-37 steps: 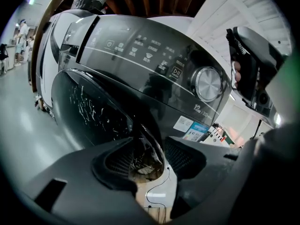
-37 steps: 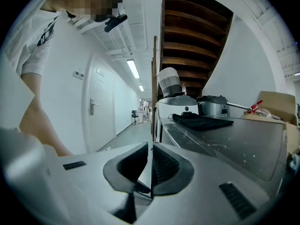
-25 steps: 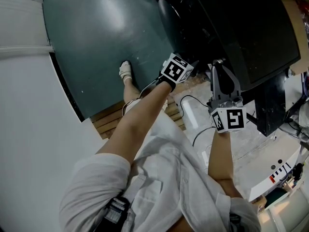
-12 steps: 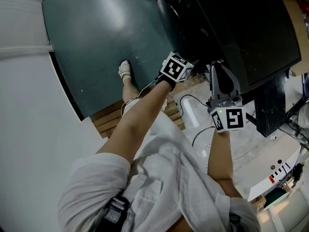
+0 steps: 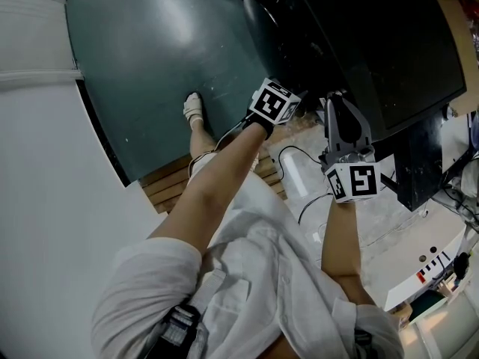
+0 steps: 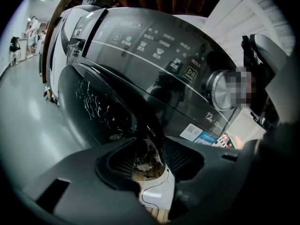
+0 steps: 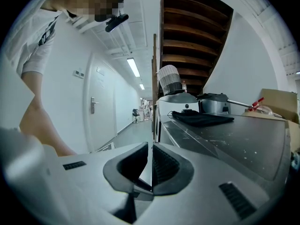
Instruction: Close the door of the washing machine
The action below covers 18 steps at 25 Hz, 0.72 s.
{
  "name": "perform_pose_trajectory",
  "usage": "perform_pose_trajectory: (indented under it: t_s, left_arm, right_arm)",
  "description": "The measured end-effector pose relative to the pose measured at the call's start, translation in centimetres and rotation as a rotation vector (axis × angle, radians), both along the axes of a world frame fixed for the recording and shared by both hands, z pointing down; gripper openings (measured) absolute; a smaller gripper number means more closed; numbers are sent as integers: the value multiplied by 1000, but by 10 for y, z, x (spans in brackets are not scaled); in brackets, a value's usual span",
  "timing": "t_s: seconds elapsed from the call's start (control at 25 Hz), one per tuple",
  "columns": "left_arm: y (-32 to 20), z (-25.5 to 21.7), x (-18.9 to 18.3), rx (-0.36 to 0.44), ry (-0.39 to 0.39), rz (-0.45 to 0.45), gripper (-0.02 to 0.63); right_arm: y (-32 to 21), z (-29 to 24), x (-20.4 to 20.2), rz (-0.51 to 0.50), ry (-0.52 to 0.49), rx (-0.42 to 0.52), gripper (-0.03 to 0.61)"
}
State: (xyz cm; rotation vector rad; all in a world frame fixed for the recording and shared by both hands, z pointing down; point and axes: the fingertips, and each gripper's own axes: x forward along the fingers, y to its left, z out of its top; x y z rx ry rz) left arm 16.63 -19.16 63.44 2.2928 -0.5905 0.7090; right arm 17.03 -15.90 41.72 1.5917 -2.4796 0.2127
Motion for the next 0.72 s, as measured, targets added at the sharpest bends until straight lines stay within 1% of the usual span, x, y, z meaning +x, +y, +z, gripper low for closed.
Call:
perform_pose_trajectory:
  t_s: [0.16, 0.4, 0.52, 0.64, 0.72]
  left_arm:
    - [0, 0, 0, 2, -2, 1, 173]
    - [2, -1, -2, 10, 8, 5, 169]
    - [4, -1, -2, 13, 14, 21, 169]
    - [6, -5, 0, 17, 39, 41, 190]
    - [7, -13, -2, 32, 60, 40, 190]
  right_arm:
    - [2, 1, -1, 5, 5, -8, 34]
    - [5, -6, -6, 4, 17, 4, 34]
    - [8, -9, -7, 8, 20, 8, 35]
    - [12, -11, -7, 9, 25, 8, 34]
    - [13, -13, -9, 8, 28, 8, 34]
